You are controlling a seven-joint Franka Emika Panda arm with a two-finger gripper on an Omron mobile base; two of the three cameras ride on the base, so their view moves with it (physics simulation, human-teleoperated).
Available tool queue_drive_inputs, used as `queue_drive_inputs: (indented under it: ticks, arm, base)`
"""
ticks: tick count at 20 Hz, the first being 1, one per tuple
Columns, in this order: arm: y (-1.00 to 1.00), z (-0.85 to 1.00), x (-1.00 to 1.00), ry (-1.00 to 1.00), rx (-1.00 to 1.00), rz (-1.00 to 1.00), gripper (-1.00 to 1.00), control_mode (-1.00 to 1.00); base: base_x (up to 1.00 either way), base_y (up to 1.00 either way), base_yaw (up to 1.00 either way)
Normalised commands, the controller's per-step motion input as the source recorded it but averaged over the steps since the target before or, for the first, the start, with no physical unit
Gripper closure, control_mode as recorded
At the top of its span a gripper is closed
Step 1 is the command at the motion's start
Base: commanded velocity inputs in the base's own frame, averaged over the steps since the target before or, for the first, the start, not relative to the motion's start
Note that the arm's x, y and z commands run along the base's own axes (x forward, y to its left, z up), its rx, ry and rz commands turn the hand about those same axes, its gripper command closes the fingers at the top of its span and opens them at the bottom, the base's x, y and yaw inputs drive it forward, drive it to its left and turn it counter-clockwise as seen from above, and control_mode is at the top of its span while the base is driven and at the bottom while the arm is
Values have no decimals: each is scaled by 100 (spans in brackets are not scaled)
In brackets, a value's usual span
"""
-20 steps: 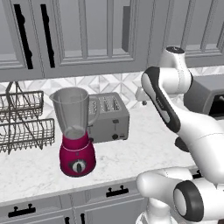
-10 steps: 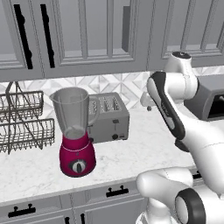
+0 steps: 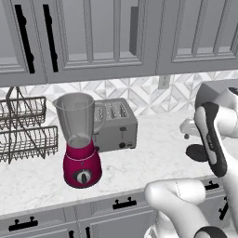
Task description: Close the lid blender by securely placing the lid on top.
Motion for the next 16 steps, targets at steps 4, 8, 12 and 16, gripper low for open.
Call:
queue_drive_inputs:
  ticks: [4,8,12,16]
  arm:
    - [-95,-35,14,16,6,-10,-100,-100]
    - [-58,-37,35,16,0,-2,-100,-100]
    - [-38,-31,47,20,-1,0,-100,-100]
    - [-16,-34,47,10,0,0,-100,-100]
  base:
    - [0,0,0]
    - [0,0,0]
    - [0,0,0]
    - [0,0,0]
